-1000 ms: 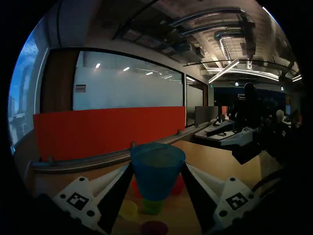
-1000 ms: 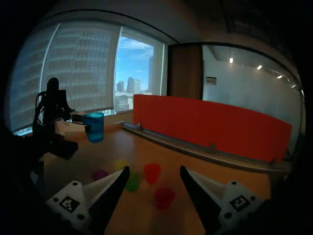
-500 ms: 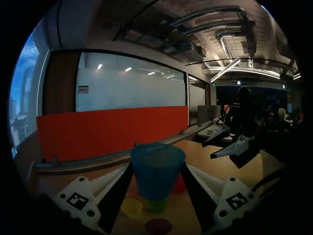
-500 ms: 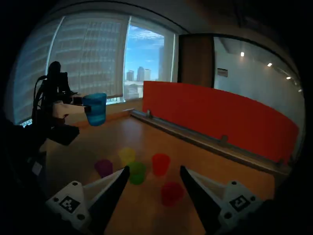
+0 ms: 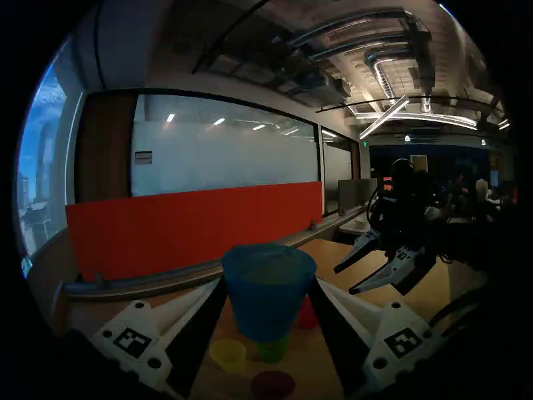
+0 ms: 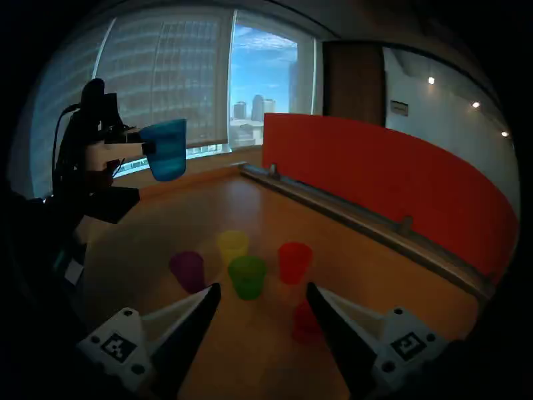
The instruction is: Pour water
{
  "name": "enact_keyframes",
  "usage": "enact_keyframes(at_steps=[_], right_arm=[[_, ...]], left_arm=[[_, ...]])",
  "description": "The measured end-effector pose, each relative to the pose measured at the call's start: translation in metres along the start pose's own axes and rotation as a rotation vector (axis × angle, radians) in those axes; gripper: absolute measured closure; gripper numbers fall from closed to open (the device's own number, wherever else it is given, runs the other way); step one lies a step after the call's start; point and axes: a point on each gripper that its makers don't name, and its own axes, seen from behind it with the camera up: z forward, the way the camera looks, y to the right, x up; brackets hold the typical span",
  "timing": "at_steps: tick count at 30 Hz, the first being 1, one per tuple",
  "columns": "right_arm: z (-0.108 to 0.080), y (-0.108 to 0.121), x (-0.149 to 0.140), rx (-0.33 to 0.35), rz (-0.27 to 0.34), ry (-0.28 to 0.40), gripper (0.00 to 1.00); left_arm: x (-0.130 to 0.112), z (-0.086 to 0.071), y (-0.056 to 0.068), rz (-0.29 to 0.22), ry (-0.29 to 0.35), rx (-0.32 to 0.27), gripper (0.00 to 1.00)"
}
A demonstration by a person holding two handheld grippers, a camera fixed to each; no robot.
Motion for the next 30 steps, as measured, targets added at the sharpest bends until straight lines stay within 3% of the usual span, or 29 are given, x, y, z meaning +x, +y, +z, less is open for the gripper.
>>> enact_keyframes(at_steps=[16, 30], right_arm=[[0.041, -0.009, -0.042, 0.061, 0.012, -0.084, 0.01], [0.079, -0.012, -0.053, 0.086, 0.019, -0.108, 0.00]], left_arm=[[-0.003, -0.006, -0.005, 0.008, -0.004, 0.021, 0.15], [-0.010, -0.008, -0.017, 0.014, -0.011, 0.043, 0.15]])
